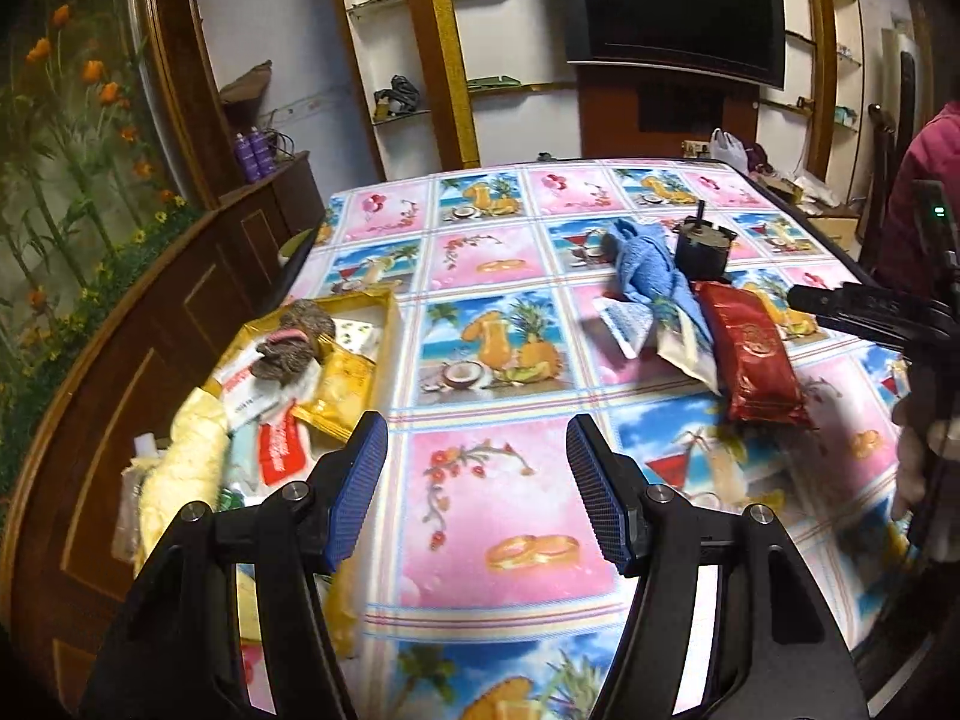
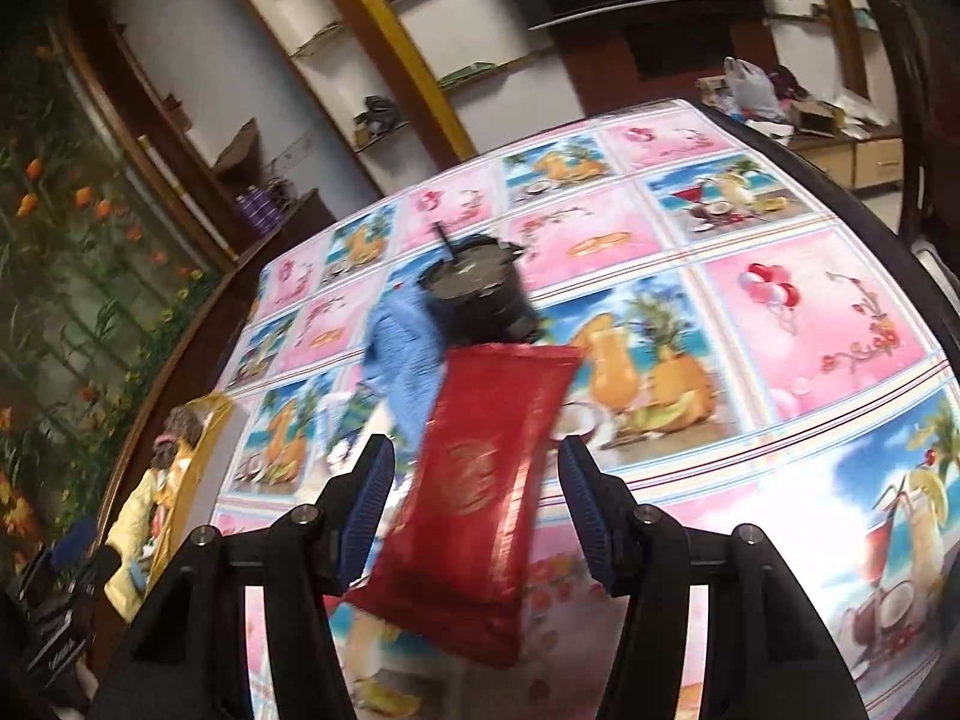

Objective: Organize soft objects
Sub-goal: 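Move both tools back to the heap, right tool to the red foil bag, then grasp the red foil bag with the right tool while the left grasps a clear green-print packet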

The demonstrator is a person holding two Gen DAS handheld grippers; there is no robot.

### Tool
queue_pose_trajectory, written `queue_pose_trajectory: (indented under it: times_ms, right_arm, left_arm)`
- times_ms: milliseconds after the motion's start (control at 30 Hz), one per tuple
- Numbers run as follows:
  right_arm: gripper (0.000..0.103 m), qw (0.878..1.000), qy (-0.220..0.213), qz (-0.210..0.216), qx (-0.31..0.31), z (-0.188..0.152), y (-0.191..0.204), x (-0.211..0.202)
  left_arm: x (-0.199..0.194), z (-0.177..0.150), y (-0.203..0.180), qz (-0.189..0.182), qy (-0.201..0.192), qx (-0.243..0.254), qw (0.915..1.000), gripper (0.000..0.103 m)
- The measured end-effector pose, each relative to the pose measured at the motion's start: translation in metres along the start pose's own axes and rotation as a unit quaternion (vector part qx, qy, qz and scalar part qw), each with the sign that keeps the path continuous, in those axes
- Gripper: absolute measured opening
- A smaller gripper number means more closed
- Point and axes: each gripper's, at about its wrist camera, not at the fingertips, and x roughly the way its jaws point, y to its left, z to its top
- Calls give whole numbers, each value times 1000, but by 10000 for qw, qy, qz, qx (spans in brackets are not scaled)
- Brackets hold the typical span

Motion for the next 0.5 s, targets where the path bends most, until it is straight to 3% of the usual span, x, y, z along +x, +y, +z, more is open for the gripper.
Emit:
queue_pose_trajectory:
  times_ms: [233, 367, 500]
  right_arm:
    - [57, 9991, 183, -387, -37, 13, -7, 28]
    - [57, 9990, 318, -309, -104, 16, 5, 42]
    - [66, 9955, 615, -620, -380, 14, 22, 65]
  left_arm:
    - [5, -12, -9, -372, 56, -100, 9992, 62]
    - [5, -14, -6, -469, 50, -204, 9987, 62]
    - [6, -16, -2, -600, 90, -319, 9976, 62]
